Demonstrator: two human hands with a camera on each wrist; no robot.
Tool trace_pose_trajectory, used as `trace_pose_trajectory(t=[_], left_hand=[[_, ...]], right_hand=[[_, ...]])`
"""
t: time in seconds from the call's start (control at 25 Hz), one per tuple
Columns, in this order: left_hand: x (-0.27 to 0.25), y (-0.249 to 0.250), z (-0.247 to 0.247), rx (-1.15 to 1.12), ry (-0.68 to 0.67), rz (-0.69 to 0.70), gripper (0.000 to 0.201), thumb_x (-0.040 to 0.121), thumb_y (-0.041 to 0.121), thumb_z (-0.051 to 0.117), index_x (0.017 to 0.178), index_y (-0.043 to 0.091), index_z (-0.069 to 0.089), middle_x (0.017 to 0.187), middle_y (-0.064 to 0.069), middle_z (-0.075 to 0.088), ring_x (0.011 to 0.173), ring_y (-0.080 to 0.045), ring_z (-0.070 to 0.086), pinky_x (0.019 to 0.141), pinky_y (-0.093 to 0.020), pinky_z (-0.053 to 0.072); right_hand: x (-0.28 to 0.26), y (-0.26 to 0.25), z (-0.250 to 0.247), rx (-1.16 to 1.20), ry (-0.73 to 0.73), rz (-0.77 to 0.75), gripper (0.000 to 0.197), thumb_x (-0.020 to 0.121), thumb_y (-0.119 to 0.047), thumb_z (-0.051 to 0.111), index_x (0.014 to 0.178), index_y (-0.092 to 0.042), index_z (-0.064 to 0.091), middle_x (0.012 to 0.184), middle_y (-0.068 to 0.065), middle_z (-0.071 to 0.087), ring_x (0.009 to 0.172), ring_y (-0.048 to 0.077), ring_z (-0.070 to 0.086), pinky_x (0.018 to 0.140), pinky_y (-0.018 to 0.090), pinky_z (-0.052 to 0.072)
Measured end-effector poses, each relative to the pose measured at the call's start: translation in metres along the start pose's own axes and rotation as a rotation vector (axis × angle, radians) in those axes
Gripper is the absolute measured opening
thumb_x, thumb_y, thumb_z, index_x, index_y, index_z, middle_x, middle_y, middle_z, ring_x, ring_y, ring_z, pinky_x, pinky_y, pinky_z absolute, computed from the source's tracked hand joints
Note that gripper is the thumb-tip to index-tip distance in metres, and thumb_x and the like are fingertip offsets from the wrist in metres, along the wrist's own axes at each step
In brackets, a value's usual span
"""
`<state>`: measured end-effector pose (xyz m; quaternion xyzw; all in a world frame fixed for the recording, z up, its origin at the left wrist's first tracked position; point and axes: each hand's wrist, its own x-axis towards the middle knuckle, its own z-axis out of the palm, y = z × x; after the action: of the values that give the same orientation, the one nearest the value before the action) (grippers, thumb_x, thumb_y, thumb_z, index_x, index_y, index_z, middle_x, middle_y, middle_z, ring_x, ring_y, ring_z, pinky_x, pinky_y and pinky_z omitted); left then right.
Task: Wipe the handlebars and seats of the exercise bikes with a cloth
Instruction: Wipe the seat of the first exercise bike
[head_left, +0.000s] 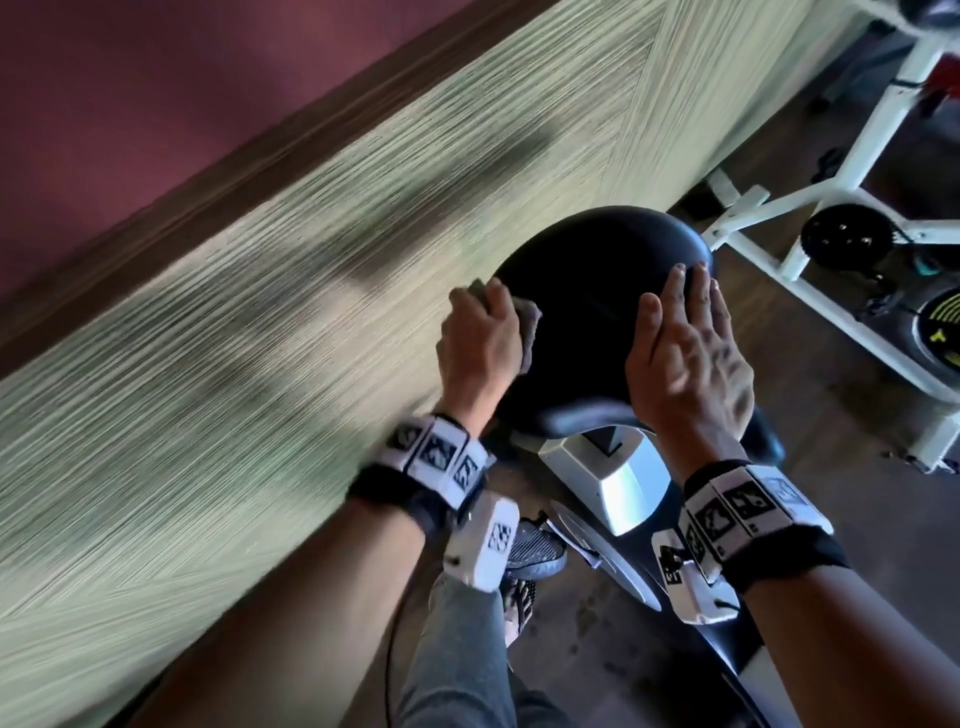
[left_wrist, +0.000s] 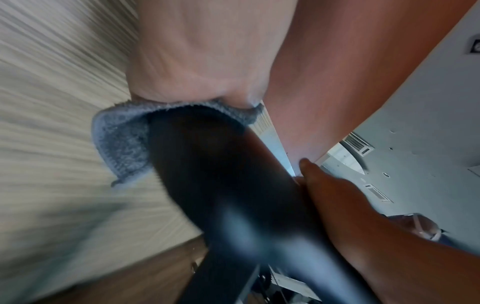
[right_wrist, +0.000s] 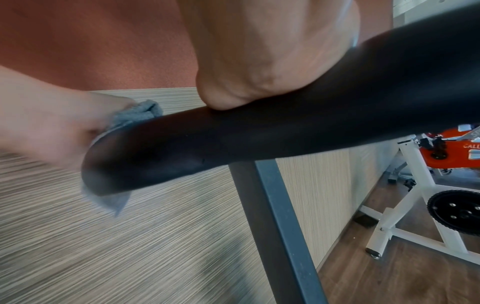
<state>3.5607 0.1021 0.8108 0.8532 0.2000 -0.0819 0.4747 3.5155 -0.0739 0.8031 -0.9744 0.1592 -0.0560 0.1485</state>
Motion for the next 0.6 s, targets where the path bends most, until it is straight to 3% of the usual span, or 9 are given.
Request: trace_pose_trajectory(t=[0.08,0.16,0.32,0.44,0.52,0.6], left_hand=[[0.025,0.021,-0.001,0.149,-0.078,0.064,0.046,0.109,0.037,0.029,0.127,0.003,0.054,0.129,-0.019,0.061,0.121,-0.037,0.056,0.086,-0.036,0.037],[0.031,0.028,-0.002,0.175,-0.100,0.132,0.046,0.109,0.039,0.031,0.126,0.004,0.055,0.125,-0.019,0.063,0.118,-0.038,0.058,0.089,-0.038,0.041],[-0.001,-0.005,-0.005,0.077,-0.038,0.143,0.049,0.107,0.047,0.037,0.120,0.003,0.051,0.119,-0.021,0.066,0.112,-0.038,0.061,0.087,-0.039,0.044],[-0.006,-0.023,-0.008,0.120,-0.090,0.166,0.052,0.106,0.053,0.034,0.116,0.003,0.047,0.105,-0.012,0.066,0.097,-0.029,0.066,0.079,-0.037,0.048],[0.014,-0.007,-0.002,0.243,-0.067,0.235,0.044,0.107,0.045,0.037,0.121,0.004,0.046,0.113,-0.014,0.064,0.101,-0.030,0.063,0.080,-0.035,0.042],[0.030,0.018,0.012,0.434,-0.079,0.401,0.046,0.107,0.040,0.039,0.135,0.004,0.044,0.130,-0.019,0.058,0.115,-0.035,0.059,0.087,-0.038,0.043]], right_hand=[[-0.001,0.000,0.000,-0.013,-0.016,0.000,0.072,0.105,-0.054,0.004,0.162,-0.014,0.020,0.170,0.009,0.018,0.157,0.022,0.015,0.126,0.036,0.017],[-0.001,0.000,-0.003,-0.013,-0.038,0.002,0.069,0.106,-0.053,0.005,0.163,-0.016,0.019,0.170,0.007,0.016,0.157,0.021,0.013,0.126,0.037,0.018],[-0.002,-0.001,-0.006,0.000,-0.050,-0.010,0.069,0.106,-0.052,0.004,0.163,-0.017,0.019,0.170,0.006,0.016,0.157,0.020,0.014,0.124,0.036,0.018],[-0.003,-0.002,-0.004,-0.001,-0.028,-0.014,0.076,0.102,-0.056,-0.001,0.162,-0.014,0.021,0.170,0.009,0.018,0.157,0.020,0.014,0.125,0.033,0.015],[-0.003,-0.003,-0.005,-0.006,-0.023,-0.008,0.079,0.102,-0.057,-0.004,0.162,-0.013,0.021,0.169,0.009,0.019,0.157,0.020,0.014,0.125,0.032,0.014],[-0.002,-0.004,-0.005,0.009,-0.030,-0.009,0.080,0.101,-0.057,-0.005,0.162,-0.013,0.021,0.170,0.009,0.018,0.157,0.020,0.013,0.124,0.030,0.011]])
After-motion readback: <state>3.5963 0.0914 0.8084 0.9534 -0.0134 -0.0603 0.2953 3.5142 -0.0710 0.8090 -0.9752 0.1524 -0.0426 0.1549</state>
